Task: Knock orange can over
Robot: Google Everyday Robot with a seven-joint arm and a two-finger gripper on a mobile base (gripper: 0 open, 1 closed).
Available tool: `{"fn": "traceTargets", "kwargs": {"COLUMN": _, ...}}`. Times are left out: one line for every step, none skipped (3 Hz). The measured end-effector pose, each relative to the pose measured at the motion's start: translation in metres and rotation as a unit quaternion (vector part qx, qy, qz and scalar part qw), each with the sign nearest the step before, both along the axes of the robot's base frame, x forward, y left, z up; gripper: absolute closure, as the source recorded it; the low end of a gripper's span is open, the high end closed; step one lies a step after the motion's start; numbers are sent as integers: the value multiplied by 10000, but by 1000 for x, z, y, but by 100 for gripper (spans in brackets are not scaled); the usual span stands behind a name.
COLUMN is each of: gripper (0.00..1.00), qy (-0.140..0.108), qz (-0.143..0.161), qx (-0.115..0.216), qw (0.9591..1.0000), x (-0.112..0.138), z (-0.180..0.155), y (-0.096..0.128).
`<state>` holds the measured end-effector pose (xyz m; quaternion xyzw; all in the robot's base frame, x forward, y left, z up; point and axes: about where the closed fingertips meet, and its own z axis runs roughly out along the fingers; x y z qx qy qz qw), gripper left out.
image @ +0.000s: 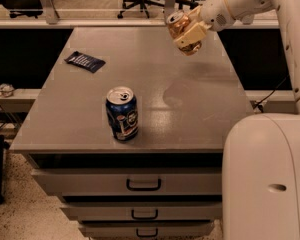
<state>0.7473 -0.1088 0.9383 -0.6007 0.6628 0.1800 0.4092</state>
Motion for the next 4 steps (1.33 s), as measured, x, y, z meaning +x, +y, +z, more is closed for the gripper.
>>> {"fn": "traceTargets", "kwargs": {"gripper": 100, "qy": 237, "qz": 457, "qx": -384, "qw": 9979, "x": -26, "z": -7, "y": 18}}
{"fn": "traceTargets", "kwargs": {"gripper": 100, "qy": 397, "qz": 843, "qx": -868, "qw": 9919, "x": -54, "z": -7, "y": 26}}
{"fn": "traceTargets", "kwargs": {"gripper": 100, "qy": 598, "qz": 1130, "qx": -1266, "qw": 9837, "x": -73, "z": -18, "y": 32}}
{"fn": "traceTargets", "kwargs": {"gripper": 100, "qy": 766, "qz": 1251, "qx": -1593, "qw": 9763, "x": -84, "z": -38, "y": 35}}
